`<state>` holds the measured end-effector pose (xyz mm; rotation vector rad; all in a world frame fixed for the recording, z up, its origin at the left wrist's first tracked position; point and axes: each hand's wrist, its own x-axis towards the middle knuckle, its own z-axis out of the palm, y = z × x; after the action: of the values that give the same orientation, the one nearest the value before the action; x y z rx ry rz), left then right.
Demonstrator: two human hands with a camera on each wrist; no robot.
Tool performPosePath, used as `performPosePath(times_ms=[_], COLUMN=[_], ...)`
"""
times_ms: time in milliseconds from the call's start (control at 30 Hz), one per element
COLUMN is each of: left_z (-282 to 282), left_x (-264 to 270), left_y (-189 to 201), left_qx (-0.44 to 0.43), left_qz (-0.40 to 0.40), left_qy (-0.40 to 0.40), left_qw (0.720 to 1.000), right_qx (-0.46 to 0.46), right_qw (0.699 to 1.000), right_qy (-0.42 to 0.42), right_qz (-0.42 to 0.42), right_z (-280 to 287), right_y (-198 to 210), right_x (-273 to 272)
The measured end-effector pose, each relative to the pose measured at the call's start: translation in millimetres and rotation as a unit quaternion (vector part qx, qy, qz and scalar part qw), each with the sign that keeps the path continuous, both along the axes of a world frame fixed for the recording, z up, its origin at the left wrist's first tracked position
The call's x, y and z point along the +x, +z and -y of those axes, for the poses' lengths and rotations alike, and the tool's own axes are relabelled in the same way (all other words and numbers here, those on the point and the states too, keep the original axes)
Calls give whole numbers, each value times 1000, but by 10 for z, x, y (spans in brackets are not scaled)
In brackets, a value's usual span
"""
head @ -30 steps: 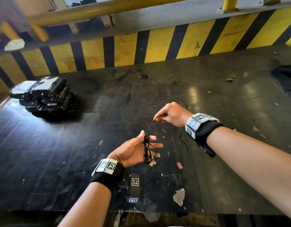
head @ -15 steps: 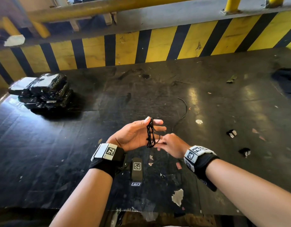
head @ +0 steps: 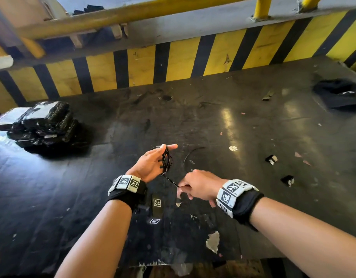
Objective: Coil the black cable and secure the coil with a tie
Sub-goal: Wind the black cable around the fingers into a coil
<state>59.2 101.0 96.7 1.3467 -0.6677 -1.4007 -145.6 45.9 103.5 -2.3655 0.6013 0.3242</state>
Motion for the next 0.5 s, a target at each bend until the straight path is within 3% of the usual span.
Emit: performPosePath(times_ms=[200, 500], left_z=[-143, -270], left_x=[-128, -291], left_y=[-165, -76], left_qx=[73, 138], left_qz=[62, -54], left_qy=[-97, -218], left_qw=[991, 965], right_qx=[-75, -218], right_qw=[997, 972], right_qy=[-31, -42], right_qz=[-6, 81], right_z=[327, 605], right_y=[381, 734], right_x=[-67, 0])
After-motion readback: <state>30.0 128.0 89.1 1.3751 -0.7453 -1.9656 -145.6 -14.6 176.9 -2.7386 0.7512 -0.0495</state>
